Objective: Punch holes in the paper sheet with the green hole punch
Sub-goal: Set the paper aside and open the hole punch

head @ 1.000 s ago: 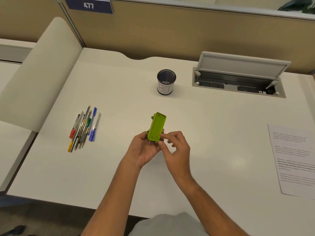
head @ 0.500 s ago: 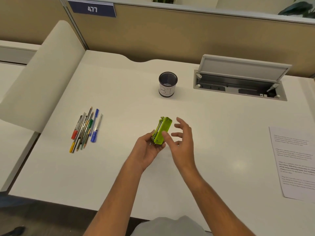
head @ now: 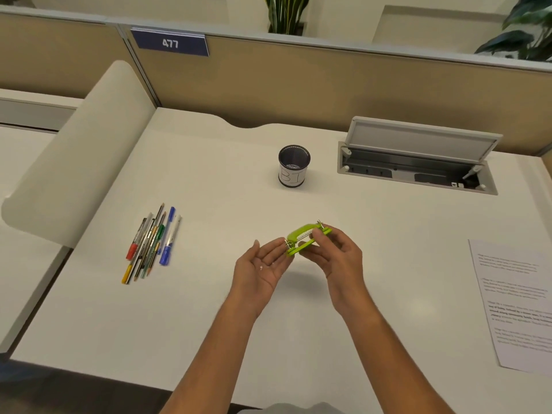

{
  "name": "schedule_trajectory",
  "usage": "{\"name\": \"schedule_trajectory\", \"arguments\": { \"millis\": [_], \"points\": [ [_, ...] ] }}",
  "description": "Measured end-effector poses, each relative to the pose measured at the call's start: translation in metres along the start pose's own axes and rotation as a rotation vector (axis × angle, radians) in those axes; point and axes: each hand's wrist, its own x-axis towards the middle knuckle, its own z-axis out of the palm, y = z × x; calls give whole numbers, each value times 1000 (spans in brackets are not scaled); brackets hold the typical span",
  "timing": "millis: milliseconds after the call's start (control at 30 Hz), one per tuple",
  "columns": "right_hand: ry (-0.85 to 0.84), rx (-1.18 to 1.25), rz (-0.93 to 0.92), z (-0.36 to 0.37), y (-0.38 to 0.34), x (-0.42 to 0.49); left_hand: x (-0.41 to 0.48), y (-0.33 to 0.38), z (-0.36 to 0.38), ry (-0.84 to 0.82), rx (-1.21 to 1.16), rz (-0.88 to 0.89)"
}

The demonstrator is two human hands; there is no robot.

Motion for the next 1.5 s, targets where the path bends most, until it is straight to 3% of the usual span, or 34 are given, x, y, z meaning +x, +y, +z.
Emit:
{"name": "schedule_trajectory", "arguments": {
  "millis": [167,467,867,1067,1333,1500],
  "points": [
    [0,249,54,-8,-1,1,1,-9,5,-37,-243,24],
    [96,332,75,-38,10,-3,24,-13,21,70,-259,106],
    [224,419,61,-48,-13,21,116,71,191,-49,-152,282],
    [264,384,148,-49,-20,32,159,94,221,-96,68,317],
    [211,342,255,-68,-16,44,184,108,213,-156,822,418],
    [276,333,263,-69,-13,42,185,115,210,-251,1004,413]
  ]
}}
